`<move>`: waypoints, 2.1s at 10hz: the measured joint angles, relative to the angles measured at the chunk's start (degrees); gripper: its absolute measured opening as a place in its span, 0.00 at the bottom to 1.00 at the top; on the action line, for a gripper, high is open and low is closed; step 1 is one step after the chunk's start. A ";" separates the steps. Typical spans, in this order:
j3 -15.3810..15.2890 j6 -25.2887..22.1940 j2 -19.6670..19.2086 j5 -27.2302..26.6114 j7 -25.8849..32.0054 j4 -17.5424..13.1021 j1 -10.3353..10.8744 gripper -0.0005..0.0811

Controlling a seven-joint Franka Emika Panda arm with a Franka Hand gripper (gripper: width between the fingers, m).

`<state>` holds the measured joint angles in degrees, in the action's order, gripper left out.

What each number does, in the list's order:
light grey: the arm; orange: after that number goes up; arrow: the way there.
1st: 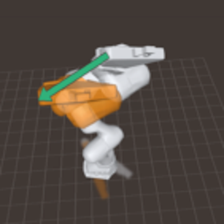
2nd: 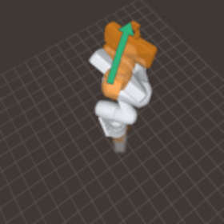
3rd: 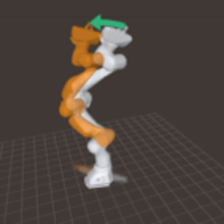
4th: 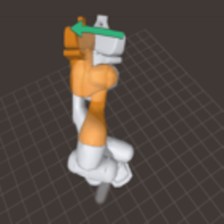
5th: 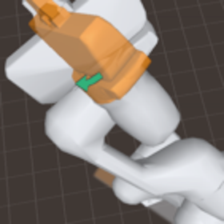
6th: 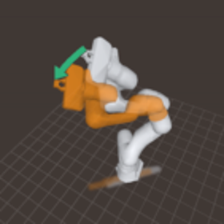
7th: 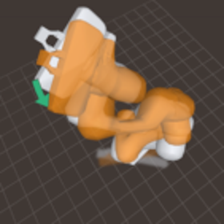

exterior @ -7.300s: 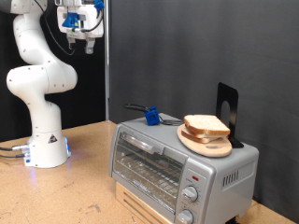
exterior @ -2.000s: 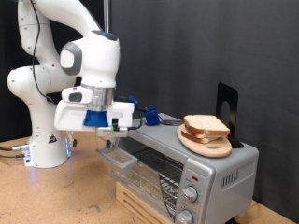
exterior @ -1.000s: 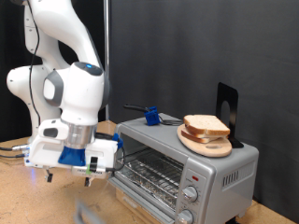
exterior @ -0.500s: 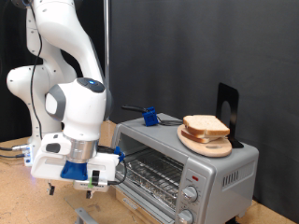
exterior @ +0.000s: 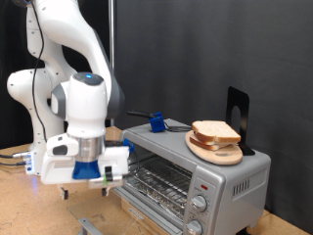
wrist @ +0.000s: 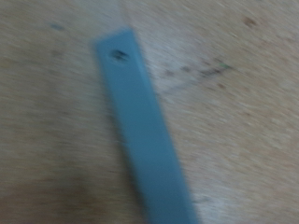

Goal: Make a piece of toast with the oven

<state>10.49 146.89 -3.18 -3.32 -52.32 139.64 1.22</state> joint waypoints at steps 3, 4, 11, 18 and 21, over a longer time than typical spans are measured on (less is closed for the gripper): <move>-1.07 0.16 5.97 -15.88 15.79 0.29 0.59 0.99; -1.40 -0.54 7.80 -17.50 17.44 0.23 0.86 0.99; -2.32 -16.60 13.64 -28.57 32.09 -4.06 3.19 0.99; -4.28 -30.68 18.76 -25.62 52.53 -8.18 5.92 0.99; -5.68 -34.66 21.30 -26.00 62.67 -9.88 8.52 0.99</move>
<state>4.81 112.24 18.12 -29.32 10.35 129.76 9.74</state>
